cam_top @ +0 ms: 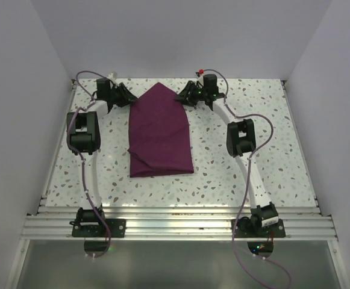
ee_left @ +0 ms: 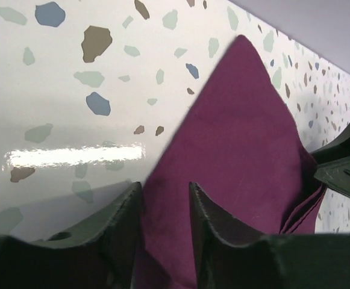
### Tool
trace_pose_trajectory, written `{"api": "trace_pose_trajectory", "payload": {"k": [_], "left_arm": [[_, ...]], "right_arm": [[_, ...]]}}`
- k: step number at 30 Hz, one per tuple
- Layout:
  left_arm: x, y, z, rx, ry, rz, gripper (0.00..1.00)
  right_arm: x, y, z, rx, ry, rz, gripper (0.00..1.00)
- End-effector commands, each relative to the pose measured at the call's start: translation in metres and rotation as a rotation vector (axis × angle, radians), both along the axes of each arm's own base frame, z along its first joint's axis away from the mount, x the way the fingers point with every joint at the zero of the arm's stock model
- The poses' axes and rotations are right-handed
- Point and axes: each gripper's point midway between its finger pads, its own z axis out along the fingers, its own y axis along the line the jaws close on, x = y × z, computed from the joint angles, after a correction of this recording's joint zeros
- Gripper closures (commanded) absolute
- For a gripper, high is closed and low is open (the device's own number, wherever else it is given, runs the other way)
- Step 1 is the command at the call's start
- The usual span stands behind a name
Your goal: Prepare the surgical pack
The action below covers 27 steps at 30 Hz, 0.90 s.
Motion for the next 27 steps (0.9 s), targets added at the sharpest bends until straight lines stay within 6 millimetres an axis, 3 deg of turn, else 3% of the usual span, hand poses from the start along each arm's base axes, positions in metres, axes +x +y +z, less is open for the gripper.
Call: {"api": "trace_pose_trajectory", "payload": {"k": [1, 4, 6, 9, 10, 12, 13, 15, 16, 17, 18, 19, 21, 22, 23, 24, 25, 27], "left_arm": [[-0.007, -0.006, -0.018, -0.016, 0.044, -0.060, 0.61], [-0.010, -0.010, -0.024, -0.037, 0.079, -0.090, 0.91], [-0.009, -0.014, -0.015, -0.054, 0.063, -0.113, 1.00], [-0.008, -0.019, 0.005, -0.086, 0.035, -0.133, 1.00], [-0.006, -0.020, 0.023, -0.090, 0.007, -0.133, 1.00], [-0.011, -0.020, 0.038, -0.094, -0.008, -0.130, 1.00], [-0.013, -0.019, 0.066, -0.099, -0.049, -0.125, 1.00], [-0.019, -0.021, 0.086, -0.105, -0.087, -0.126, 1.00], [-0.024, -0.021, 0.109, -0.100, -0.117, -0.128, 1.00], [-0.030, -0.021, 0.112, -0.097, -0.110, -0.123, 1.00], [-0.037, -0.021, 0.132, -0.091, -0.137, -0.125, 1.00], [-0.041, -0.020, 0.140, -0.084, -0.150, -0.125, 1.00], [-0.057, -0.019, 0.134, -0.073, -0.100, -0.116, 1.00], [-0.071, -0.019, 0.139, -0.068, -0.091, -0.115, 1.00], [-0.077, -0.020, 0.142, -0.067, -0.091, -0.119, 1.00], [-0.086, -0.020, 0.154, -0.061, -0.103, -0.121, 1.00], [-0.097, -0.021, 0.144, -0.061, -0.073, -0.125, 1.00], [-0.113, -0.022, 0.152, -0.048, -0.072, -0.133, 1.00]], "right_arm": [[-0.010, 0.002, -0.052, -0.057, 0.117, -0.042, 0.57], [-0.006, -0.001, -0.047, -0.042, 0.116, -0.059, 0.64], [-0.001, 0.000, -0.036, -0.017, 0.107, -0.070, 0.71], [0.003, 0.001, -0.016, 0.011, 0.092, -0.074, 0.88], [0.003, 0.003, -0.008, 0.027, 0.093, -0.069, 0.95], [0.002, 0.005, 0.014, 0.055, 0.076, -0.053, 0.99], [0.000, 0.005, 0.023, 0.063, 0.073, -0.046, 1.00], [-0.008, 0.006, 0.050, 0.076, 0.067, -0.018, 1.00], [-0.013, 0.004, 0.054, 0.064, 0.067, -0.007, 1.00], [-0.017, 0.003, 0.063, 0.057, 0.061, -0.001, 1.00], [-0.024, 0.001, 0.074, 0.050, 0.062, 0.008, 1.00], [-0.031, -0.001, 0.076, 0.037, 0.076, 0.020, 1.00], [-0.044, -0.003, 0.076, 0.023, 0.104, 0.042, 1.00], [-0.050, -0.003, 0.095, 0.027, 0.086, 0.054, 1.00], [-0.059, -0.006, 0.086, 0.020, 0.120, 0.058, 1.00], [-0.065, -0.005, 0.093, 0.016, 0.115, 0.062, 1.00], [-0.070, -0.006, 0.112, 0.017, 0.087, 0.066, 1.00], [-0.084, -0.006, 0.112, 0.005, 0.108, 0.083, 1.00]]}}
